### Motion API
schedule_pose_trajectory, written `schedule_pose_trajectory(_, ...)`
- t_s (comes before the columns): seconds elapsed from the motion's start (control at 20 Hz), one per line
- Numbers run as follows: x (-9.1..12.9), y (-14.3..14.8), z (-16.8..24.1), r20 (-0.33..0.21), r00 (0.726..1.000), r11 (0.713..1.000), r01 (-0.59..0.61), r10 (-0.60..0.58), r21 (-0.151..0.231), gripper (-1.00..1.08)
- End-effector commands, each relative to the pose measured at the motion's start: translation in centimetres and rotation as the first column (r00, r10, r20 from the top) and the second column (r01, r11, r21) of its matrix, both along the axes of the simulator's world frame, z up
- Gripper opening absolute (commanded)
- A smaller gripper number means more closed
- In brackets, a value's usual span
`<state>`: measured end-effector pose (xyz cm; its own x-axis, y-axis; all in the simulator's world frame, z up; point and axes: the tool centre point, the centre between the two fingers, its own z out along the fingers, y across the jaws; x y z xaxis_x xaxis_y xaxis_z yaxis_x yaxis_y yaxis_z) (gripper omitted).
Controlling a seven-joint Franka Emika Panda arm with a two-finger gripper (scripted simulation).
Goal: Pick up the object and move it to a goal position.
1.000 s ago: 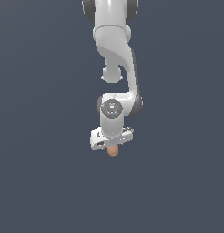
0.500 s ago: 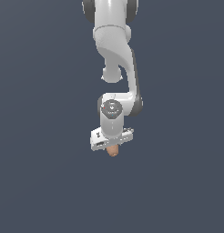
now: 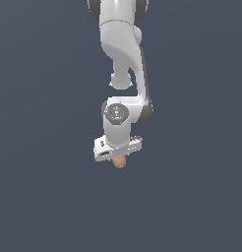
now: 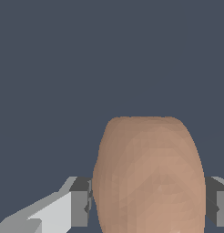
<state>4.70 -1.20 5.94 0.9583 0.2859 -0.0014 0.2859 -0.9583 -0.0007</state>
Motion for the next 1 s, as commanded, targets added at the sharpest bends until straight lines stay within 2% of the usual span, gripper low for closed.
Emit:
schedule_pose_trajectory(0.0, 0.2, -0.9, 1.5, 0.002, 1.000, 1.000, 0.001, -0.001, 0.000, -1.00)
schedule_pose_trajectory(0.95, 2.8, -11.4, 19.3, 0.002, 1.000, 1.000, 0.000, 0.000, 0.001, -1.00)
